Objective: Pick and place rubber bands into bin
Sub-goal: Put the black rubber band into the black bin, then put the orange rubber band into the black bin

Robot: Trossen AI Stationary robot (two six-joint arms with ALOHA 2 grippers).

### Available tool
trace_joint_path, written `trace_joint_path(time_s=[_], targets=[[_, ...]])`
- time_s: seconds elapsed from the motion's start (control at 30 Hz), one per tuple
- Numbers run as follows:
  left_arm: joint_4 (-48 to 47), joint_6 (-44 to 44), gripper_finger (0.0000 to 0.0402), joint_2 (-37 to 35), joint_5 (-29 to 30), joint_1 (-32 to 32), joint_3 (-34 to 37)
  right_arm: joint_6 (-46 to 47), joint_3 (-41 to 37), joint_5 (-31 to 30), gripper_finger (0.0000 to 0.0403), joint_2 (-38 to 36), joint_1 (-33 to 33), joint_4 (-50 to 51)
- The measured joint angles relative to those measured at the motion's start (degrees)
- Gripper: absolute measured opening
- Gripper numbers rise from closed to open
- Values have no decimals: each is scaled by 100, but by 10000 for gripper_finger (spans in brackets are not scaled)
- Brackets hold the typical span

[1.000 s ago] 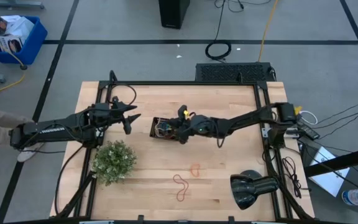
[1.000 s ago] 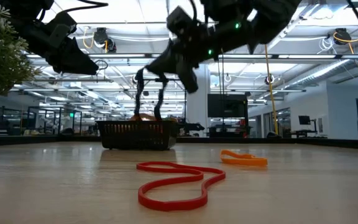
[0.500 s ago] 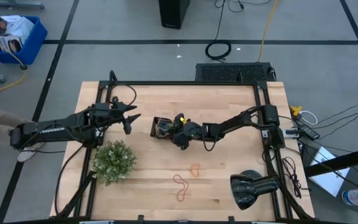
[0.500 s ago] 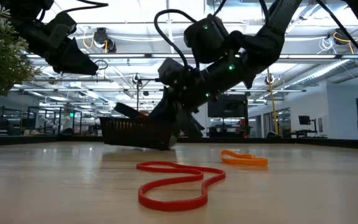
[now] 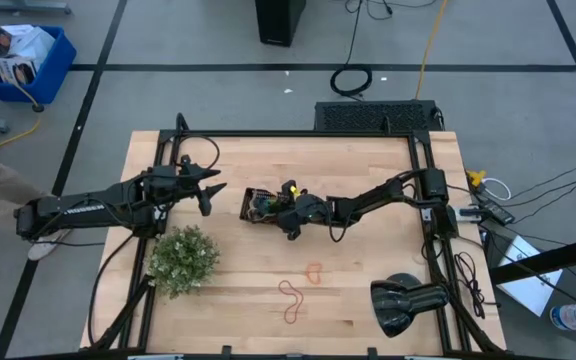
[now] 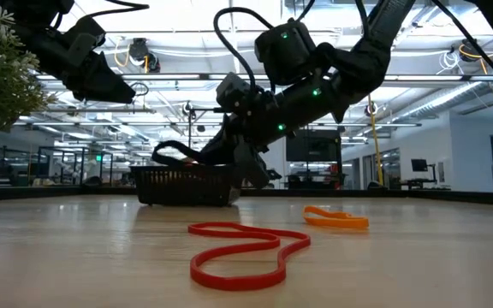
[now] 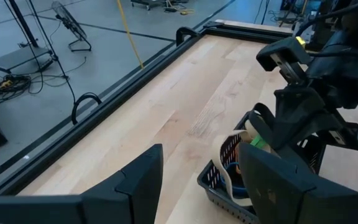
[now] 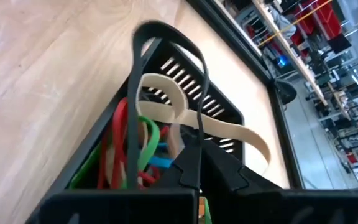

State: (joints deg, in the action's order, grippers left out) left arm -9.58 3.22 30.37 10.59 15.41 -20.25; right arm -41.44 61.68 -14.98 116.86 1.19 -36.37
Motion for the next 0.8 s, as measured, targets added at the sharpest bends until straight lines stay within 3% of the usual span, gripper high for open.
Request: trace_joint_path(time_s=[0.2,0.8], targets=[[-1,0,216,0,0,0,0,-377,-3,3,5,0,2,-28],[-1,0,216,0,0,1,0,-643,-7,-120,72,-14,-16,-206]])
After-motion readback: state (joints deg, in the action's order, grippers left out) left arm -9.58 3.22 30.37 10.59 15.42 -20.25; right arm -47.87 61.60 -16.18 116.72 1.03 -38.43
